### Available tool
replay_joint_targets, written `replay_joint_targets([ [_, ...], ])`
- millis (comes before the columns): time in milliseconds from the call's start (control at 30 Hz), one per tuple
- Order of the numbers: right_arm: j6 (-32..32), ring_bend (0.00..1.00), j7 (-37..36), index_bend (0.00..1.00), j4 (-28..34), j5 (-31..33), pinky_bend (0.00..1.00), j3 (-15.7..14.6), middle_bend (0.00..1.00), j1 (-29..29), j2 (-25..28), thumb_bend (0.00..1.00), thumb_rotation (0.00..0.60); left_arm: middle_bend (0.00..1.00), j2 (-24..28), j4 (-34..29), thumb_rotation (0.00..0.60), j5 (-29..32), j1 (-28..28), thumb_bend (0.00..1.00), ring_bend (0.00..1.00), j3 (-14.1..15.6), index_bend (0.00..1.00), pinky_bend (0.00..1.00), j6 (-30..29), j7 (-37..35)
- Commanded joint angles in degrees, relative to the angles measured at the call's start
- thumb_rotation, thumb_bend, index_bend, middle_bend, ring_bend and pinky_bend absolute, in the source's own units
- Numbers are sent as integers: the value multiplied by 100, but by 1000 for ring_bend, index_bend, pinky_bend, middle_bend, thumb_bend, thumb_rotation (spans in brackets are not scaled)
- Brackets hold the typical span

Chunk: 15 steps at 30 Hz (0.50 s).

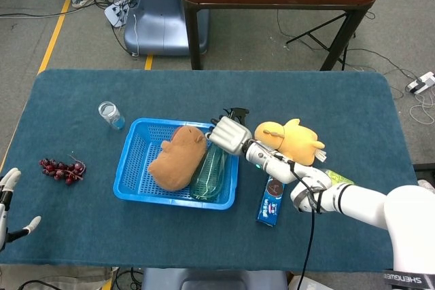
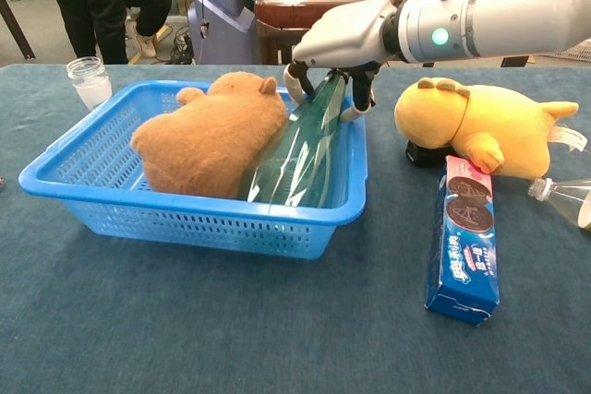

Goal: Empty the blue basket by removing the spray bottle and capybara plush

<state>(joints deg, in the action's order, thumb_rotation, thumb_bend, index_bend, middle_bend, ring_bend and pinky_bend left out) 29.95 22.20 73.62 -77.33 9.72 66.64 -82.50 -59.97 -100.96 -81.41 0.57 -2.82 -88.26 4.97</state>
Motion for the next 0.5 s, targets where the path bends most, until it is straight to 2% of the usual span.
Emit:
replay_joint_targets([
  [33, 31, 222, 32, 363, 8, -2, 297, -39, 400, 19, -12, 237, 600, 73, -4, 14, 600, -9, 1, 207, 66, 3, 50, 219, 8, -11],
  [233, 151, 308, 48, 466, 95, -31, 298, -96, 488, 42, 0, 251, 600, 73, 2, 30, 600, -29, -5, 207, 66, 0, 50, 219, 4, -75],
  [500, 523, 437, -34, 572, 218, -240, 391, -93, 580, 29, 57, 303, 600, 73, 4, 60, 600, -55, -28, 207, 66, -14, 51, 219, -45, -131],
])
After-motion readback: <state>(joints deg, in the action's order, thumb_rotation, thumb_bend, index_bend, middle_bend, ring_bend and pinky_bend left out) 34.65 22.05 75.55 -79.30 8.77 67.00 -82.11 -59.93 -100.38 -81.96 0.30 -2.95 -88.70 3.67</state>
